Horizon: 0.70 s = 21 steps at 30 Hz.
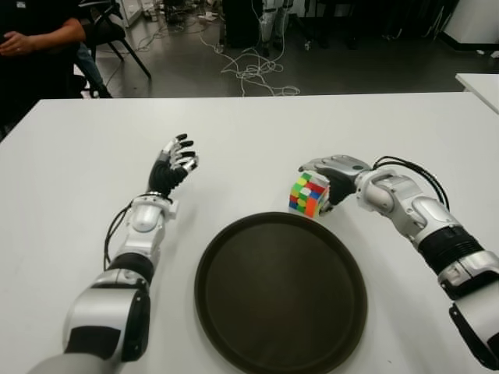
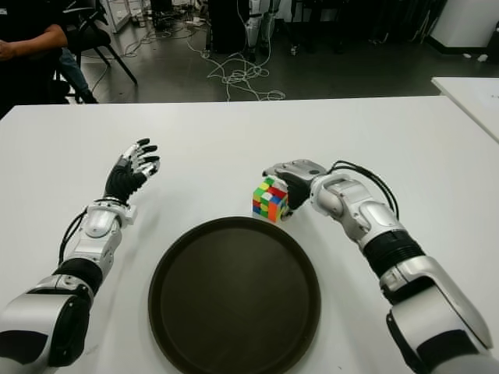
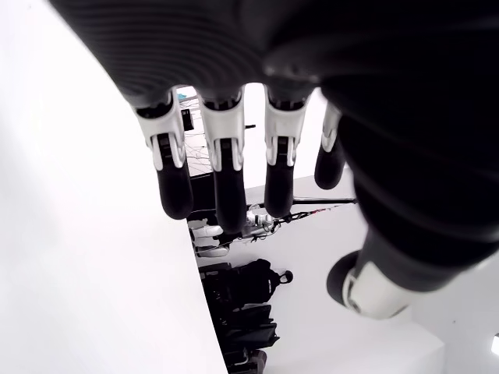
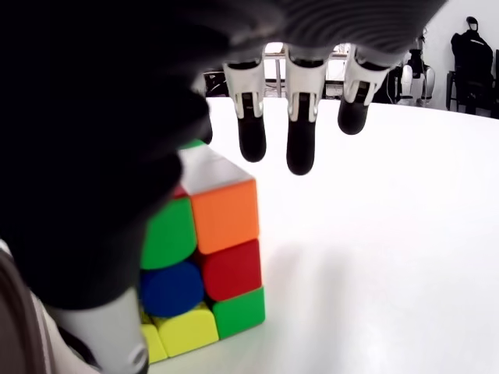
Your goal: Pick up the Rubik's Cube and put it in the plate
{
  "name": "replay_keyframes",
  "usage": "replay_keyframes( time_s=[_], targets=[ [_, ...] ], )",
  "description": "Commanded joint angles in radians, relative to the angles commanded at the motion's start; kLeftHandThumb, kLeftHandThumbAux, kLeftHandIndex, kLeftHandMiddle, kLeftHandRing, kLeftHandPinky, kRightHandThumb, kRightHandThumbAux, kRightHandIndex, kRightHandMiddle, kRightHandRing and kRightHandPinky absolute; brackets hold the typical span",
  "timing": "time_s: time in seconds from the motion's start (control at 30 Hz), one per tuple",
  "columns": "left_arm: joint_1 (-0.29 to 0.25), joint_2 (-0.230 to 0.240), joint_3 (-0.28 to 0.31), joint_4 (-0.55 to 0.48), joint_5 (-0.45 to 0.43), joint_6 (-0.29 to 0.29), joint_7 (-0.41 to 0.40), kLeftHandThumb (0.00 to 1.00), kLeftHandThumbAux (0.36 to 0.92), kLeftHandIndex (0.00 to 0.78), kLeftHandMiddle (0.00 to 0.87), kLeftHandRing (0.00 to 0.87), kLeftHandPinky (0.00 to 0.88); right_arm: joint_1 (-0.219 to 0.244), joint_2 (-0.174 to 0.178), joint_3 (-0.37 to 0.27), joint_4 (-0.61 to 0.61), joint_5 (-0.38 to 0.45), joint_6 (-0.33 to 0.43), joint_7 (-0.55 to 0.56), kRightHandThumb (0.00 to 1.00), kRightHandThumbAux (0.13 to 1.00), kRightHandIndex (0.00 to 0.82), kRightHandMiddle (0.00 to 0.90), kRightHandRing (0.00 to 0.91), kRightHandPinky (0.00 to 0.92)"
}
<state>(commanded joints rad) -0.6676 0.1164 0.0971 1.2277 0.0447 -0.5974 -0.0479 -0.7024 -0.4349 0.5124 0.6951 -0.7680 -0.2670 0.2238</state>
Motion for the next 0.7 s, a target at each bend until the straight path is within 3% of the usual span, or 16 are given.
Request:
replay_keyframes(
  time_s=[0.13,0.3,0.4,0.57,0.7],
  targets=[
    [0.0,0.001,-0.001,0.001,0.002,-0.001,0.002,0.176,0.725,0.132,0.196,0.206,0.22,-0.004,0.002,0.001,0.013,0.002,-0.01,-0.004,0.0,0.86,0.194,0.262,0.273,0.249],
    [0.001,0.002,-0.006,0.0,0.008,-0.014,0.006,0.171,0.728,0.133,0.194,0.206,0.224,-0.008,0.004,0.0,0.031,0.003,-0.026,-0.018,0.0,0.888,0.266,0.432,0.434,0.405],
    [0.001,0.003,-0.008,0.0,0.011,-0.018,0.008,0.159,0.728,0.131,0.191,0.204,0.224,-0.009,0.005,-0.001,0.039,0.003,-0.034,-0.027,0.0,0.891,0.286,0.499,0.5,0.448],
    [0.0,0.003,-0.009,0.001,0.011,-0.018,0.006,0.15,0.732,0.133,0.188,0.203,0.223,-0.012,0.007,-0.002,0.045,0.004,-0.033,-0.025,0.0,0.882,0.238,0.508,0.504,0.419],
    [-0.001,0.002,-0.007,0.001,0.006,-0.015,-0.002,0.166,0.733,0.132,0.187,0.205,0.227,-0.012,0.008,-0.002,0.043,0.005,-0.031,-0.022,0.0,0.867,0.195,0.454,0.461,0.343]
  ],
)
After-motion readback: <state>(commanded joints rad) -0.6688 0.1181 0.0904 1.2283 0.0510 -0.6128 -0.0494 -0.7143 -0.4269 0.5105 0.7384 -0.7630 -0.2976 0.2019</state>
